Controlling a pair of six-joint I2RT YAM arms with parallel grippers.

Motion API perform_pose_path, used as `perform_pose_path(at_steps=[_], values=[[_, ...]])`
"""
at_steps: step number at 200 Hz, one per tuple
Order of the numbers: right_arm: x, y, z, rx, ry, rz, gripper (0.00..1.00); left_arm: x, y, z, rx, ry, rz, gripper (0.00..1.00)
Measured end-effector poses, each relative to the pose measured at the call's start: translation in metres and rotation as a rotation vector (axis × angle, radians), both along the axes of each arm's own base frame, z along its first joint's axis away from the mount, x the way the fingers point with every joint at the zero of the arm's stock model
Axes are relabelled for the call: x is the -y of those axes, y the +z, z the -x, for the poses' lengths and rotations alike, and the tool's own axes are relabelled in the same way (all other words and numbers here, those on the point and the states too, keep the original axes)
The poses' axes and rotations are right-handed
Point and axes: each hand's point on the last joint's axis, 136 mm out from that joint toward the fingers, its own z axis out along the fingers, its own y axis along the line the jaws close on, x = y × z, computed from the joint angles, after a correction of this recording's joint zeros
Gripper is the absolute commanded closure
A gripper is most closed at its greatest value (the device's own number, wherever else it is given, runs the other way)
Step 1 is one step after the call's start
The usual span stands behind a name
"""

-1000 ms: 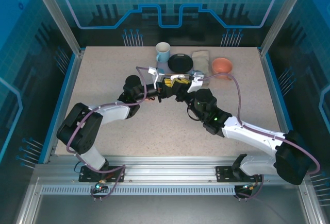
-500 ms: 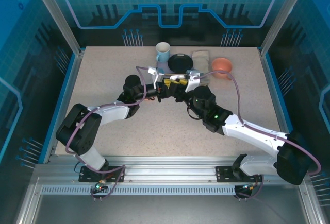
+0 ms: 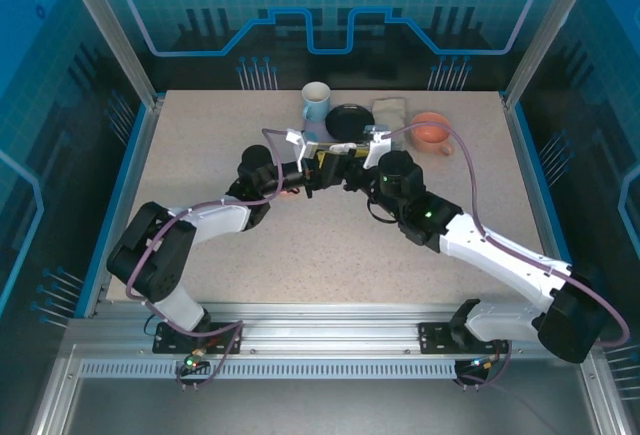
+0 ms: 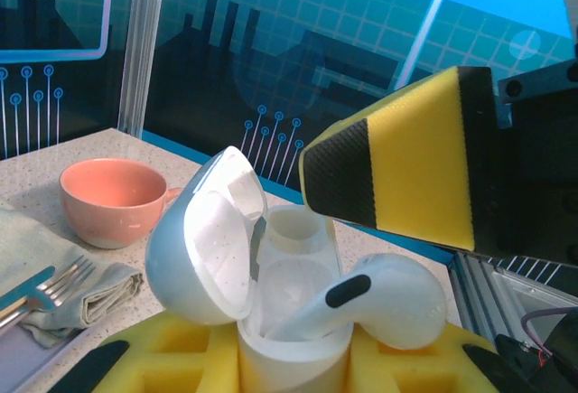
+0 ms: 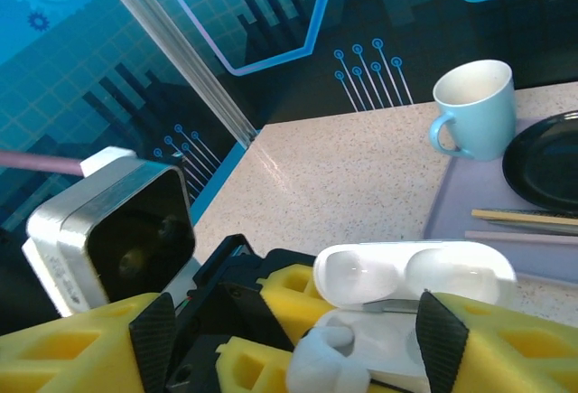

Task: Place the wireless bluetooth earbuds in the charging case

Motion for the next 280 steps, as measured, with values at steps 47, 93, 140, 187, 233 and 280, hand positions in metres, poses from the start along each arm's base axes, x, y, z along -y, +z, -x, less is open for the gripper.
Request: perform_pose_path(at_steps=[47,93,140,187,233,280], values=[[0.013,-0.002,-0.006,-0.058,-0.039,-0.032,0.25,0.000,0.003,0.001,0.017,-0.002,-0.001,1.00],[0.036,0.006,-0.009,-0.159,-0.072,-0.072,0.25,0.000,0.006,0.003,0.042,-0.004,0.006,1.00],[0.029,0.040,0.011,-0.237,0.031,-0.134,0.26,-0.001,0.005,0.004,0.044,-0.004,0.007,1.00],[0.010,0.047,0.034,-0.332,0.163,-0.140,0.26,-0.001,0.005,0.004,0.051,-0.003,0.004,1.00],[-0.013,0.023,0.046,-0.427,0.244,-0.103,0.26,-0.001,0.004,0.004,0.058,-0.002,-0.001,1.00],[-0.020,0.015,0.047,-0.457,0.264,-0.096,0.26,-0.001,0.004,0.004,0.058,-0.002,-0.001,1.00]])
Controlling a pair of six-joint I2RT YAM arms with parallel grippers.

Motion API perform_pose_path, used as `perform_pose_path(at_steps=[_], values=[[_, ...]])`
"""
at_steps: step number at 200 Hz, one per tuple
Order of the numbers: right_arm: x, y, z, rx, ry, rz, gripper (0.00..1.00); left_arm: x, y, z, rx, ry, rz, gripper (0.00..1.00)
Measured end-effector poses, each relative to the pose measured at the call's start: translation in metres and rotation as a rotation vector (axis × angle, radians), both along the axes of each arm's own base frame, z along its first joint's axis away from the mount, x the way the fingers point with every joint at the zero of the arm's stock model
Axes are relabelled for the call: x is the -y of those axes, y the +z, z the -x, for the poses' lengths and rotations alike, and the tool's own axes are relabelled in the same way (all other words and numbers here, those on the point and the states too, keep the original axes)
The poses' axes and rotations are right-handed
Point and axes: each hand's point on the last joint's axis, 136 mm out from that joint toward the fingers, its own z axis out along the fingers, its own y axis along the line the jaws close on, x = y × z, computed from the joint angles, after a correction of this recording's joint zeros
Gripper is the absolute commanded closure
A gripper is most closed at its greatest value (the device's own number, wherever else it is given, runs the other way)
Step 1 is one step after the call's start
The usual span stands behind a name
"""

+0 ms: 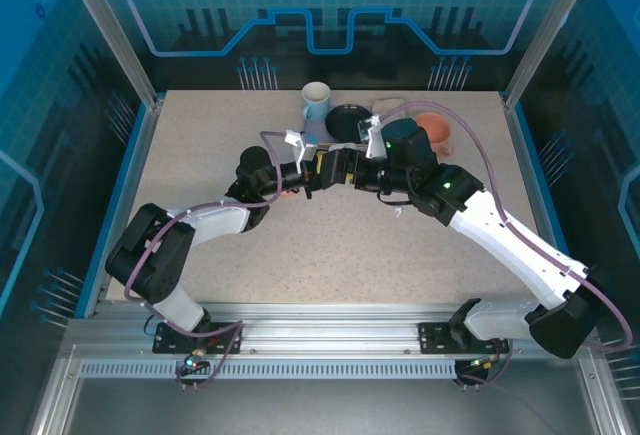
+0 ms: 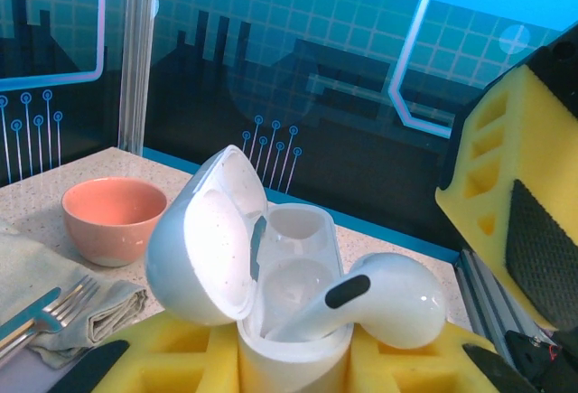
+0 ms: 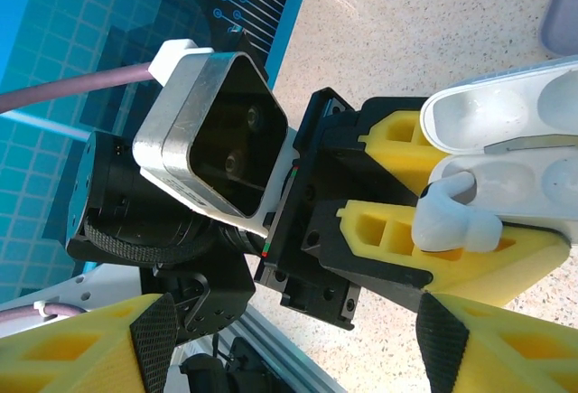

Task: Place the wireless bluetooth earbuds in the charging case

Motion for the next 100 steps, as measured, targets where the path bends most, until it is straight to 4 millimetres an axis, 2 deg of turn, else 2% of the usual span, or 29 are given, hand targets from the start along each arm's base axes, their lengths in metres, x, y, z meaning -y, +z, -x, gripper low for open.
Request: perform_pose_path(at_steps=[100], values=[[-0.005,-0.011,-0.007,-0.018,-0.003,0.017,0.27,0.000,-0.003,-0.001,-0.014,0.002,-0.007,1.00]])
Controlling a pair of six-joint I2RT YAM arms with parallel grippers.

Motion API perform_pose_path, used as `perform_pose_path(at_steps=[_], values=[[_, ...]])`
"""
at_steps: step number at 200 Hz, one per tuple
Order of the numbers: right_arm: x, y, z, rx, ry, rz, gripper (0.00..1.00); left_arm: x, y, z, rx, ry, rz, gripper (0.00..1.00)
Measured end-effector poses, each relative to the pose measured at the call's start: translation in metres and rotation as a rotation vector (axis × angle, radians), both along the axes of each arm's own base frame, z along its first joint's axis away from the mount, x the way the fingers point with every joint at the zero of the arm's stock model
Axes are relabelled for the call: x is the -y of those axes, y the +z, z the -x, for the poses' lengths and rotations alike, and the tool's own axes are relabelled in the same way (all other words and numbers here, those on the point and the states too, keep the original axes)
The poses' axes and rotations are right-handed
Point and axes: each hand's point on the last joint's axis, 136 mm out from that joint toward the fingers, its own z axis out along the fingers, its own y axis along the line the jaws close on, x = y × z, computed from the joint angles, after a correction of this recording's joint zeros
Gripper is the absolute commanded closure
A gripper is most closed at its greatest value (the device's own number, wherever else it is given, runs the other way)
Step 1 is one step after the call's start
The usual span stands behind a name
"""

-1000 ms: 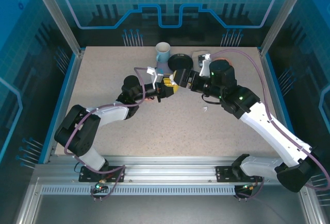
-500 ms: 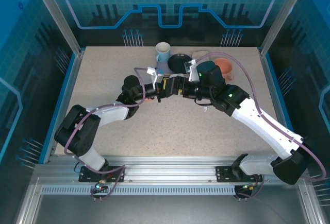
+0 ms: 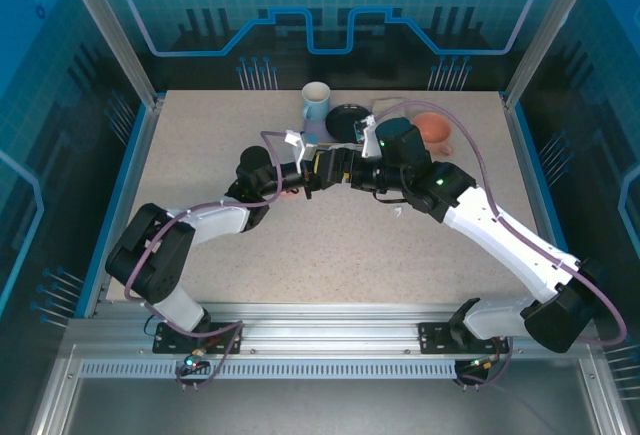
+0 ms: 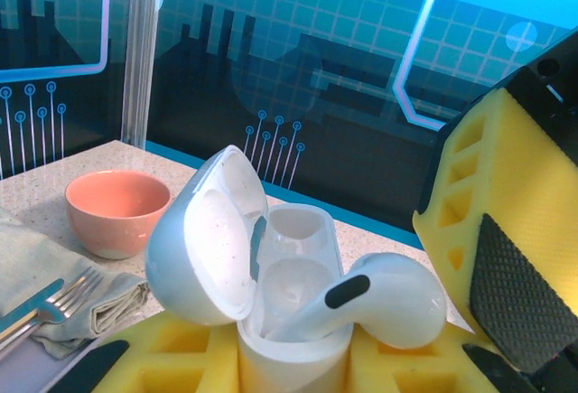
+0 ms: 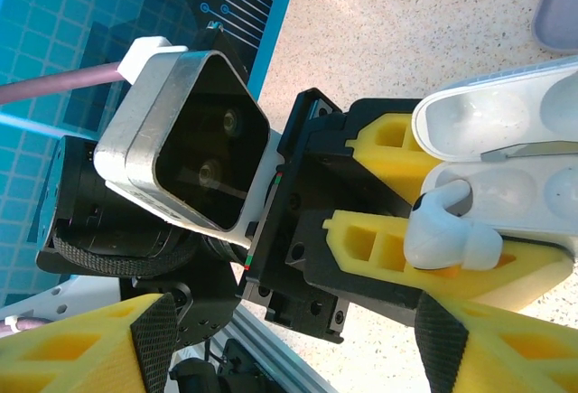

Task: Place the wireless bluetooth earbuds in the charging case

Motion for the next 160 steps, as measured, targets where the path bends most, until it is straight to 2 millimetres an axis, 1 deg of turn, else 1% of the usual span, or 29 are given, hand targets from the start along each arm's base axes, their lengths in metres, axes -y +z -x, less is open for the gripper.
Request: perform_pose_path(at_steps=[51,100,160], values=[[0.003,0.001,-0.004,0.001,-0.009,-0.003,0.27,0.000,0.000,0.000,-0.001,0.001,0.000,1.00],[0.013,0.007,-0.019,0.029,-0.050,-0.011,0.27,0.004,0.001,0.006,0.004,-0.026,0.000,1.00],[0.015,0.007,-0.022,0.030,-0.060,-0.009,0.27,0.005,0.003,0.008,0.014,-0.031,0.000,1.00]])
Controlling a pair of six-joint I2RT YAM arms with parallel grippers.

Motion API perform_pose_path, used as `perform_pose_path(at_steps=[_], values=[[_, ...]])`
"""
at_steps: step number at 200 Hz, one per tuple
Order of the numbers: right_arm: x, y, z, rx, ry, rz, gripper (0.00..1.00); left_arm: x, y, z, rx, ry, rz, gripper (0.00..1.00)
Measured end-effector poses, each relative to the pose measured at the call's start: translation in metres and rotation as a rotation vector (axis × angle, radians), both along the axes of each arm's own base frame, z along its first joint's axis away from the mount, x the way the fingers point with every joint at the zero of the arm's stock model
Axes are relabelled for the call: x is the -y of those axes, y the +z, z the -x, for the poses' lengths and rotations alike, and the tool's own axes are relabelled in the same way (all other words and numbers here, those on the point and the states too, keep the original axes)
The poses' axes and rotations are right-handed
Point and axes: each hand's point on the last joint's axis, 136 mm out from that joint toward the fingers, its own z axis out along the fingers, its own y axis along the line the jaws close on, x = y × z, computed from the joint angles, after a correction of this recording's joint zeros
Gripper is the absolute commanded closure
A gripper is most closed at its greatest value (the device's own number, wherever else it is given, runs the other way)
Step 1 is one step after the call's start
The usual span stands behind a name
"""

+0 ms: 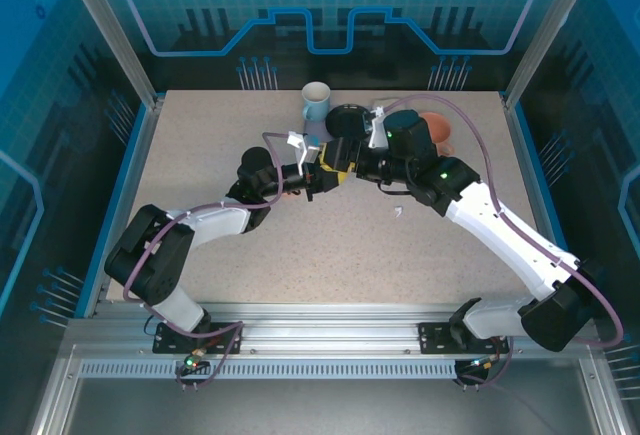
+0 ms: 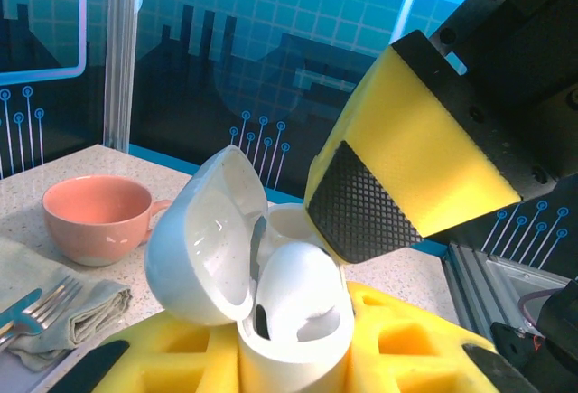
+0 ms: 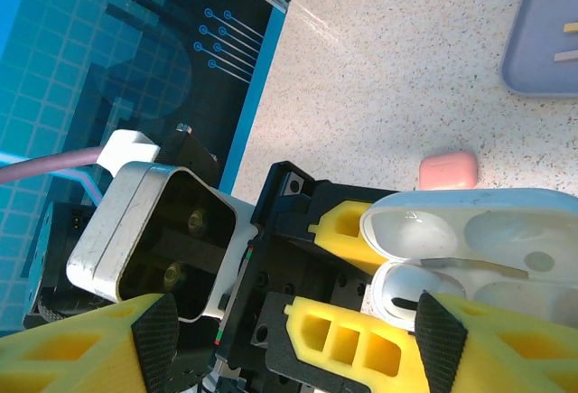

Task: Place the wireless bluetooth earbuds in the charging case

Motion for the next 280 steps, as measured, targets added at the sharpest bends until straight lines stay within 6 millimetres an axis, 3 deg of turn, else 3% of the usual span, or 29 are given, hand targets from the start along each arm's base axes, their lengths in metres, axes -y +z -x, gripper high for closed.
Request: perform_pose_path(at_steps=[47,70,86,105,128,164,197,225,280], values=[[0.019,0.027,0.008,0.069,-0.035,-0.016,0.27,0.000,-0.002,0.001,0.010,0.002,-0.014,1.00],[0.047,0.039,0.005,0.110,-0.113,-0.005,0.27,-0.001,-0.005,0.003,0.005,0.002,-0.019,1.00],[0.075,0.035,-0.003,0.108,-0.210,0.035,0.27,-0.003,-0.008,0.005,0.000,0.003,-0.024,1.00],[0.114,0.008,-0.014,0.054,-0.339,0.125,0.27,-0.006,-0.012,0.011,0.004,0.004,-0.036,1.00],[0.148,-0.049,-0.020,-0.067,-0.444,0.287,0.28,-0.011,-0.015,0.020,0.011,0.008,-0.049,1.00],[0.167,-0.145,-0.025,-0.266,-0.434,0.579,0.32,-0.019,-0.016,0.032,0.021,0.017,-0.060,1.00],[0.178,-0.211,-0.027,-0.401,-0.379,0.793,0.36,-0.024,-0.016,0.041,0.029,0.024,-0.071,1.00],[0.182,-0.241,-0.030,-0.472,-0.328,0.900,0.41,-0.028,-0.014,0.047,0.042,0.025,-0.081,1.00],[0.175,-0.263,-0.047,-0.517,-0.282,0.954,0.45,-0.032,-0.018,0.055,0.046,0.026,-0.100,1.00]])
